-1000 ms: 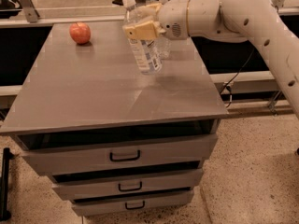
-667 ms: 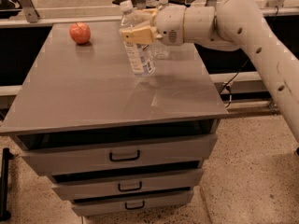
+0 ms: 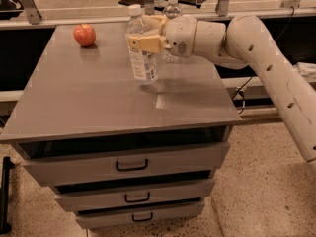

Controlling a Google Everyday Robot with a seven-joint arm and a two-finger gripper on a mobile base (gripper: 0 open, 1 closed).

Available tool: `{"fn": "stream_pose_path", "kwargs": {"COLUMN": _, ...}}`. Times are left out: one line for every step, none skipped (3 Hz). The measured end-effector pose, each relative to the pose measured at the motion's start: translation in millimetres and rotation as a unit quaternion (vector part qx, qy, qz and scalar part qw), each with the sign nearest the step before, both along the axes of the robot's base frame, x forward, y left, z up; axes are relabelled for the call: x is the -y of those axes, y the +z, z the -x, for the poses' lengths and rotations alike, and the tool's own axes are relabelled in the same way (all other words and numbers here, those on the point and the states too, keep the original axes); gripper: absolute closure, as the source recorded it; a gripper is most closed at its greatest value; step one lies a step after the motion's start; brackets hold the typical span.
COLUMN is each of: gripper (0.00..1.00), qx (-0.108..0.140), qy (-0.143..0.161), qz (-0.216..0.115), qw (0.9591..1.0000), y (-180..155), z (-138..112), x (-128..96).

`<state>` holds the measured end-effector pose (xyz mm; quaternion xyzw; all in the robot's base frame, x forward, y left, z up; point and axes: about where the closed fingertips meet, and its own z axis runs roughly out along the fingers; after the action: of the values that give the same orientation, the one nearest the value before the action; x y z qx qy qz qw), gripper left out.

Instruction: Place blue plastic bottle upright

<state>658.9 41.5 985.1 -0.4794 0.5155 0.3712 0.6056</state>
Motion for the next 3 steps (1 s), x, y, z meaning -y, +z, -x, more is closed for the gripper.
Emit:
{"fn": "stream_pose_path", "kwargs": {"gripper": 1.0, "qx": 0.011, "qy": 0.007, "qz": -0.025, "qw": 0.9996, "y": -1.7, "z": 3.8, "x": 1.1}}
{"fn": "stream_pose_path", "kwargs": {"gripper": 1.0, "qx": 0.019, "qy": 0.016, "qz": -0.042, "qw": 0.9988, "y": -3.6, "z": 6.5, "x": 1.3}}
{"fn": "stream_pose_path", "kwargs": {"gripper": 0.84, "qx": 0.014, "qy": 0.024, "qz": -0.048, "qw": 0.9985, "y": -7.1, "z": 7.9, "x": 0.5}}
